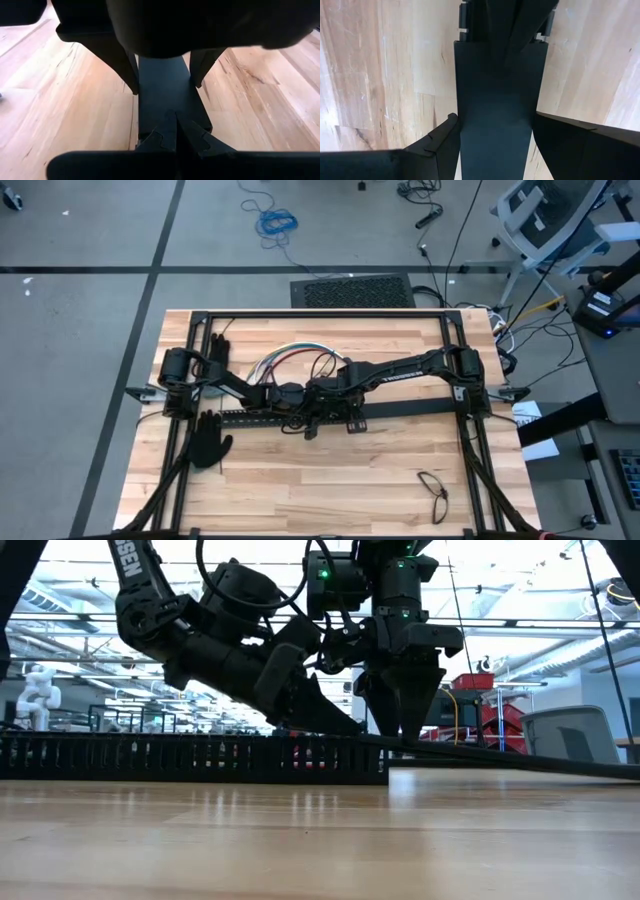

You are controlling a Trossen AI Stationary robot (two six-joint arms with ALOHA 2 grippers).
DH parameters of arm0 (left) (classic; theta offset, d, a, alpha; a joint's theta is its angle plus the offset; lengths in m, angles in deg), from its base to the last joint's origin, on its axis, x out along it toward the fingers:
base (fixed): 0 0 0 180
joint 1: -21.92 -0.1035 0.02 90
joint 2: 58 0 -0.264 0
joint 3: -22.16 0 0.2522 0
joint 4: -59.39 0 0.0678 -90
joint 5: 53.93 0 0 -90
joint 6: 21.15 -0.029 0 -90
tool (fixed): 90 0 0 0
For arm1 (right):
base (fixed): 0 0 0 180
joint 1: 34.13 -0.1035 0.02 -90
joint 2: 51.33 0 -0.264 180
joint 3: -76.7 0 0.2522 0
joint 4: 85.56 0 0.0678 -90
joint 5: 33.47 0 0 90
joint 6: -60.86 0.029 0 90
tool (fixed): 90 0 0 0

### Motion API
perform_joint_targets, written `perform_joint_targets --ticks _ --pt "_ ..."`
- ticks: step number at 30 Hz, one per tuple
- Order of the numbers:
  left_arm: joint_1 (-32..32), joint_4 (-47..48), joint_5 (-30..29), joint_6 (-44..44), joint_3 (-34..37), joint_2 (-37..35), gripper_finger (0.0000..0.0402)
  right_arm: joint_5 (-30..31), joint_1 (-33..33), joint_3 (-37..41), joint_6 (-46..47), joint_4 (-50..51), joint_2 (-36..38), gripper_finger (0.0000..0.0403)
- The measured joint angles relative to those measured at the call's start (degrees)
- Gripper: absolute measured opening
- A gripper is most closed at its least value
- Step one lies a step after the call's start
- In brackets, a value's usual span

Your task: Ziptie cables

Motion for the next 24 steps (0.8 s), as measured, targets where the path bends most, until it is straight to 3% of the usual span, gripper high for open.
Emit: perform_joint_targets --ticks 19,24 --pt "-0.11 6.09 0.55 -1.73 0.33 -3.82 0.0000 0.14 0.00 -0.07 0.00 -0.61 0.00 0.0213" --pt "-0.22 6.83 1.24 -0.53 0.35 -4.09 0.0020 0.12 0.02 -0.07 0.00 -0.53 0.00 0.0213"
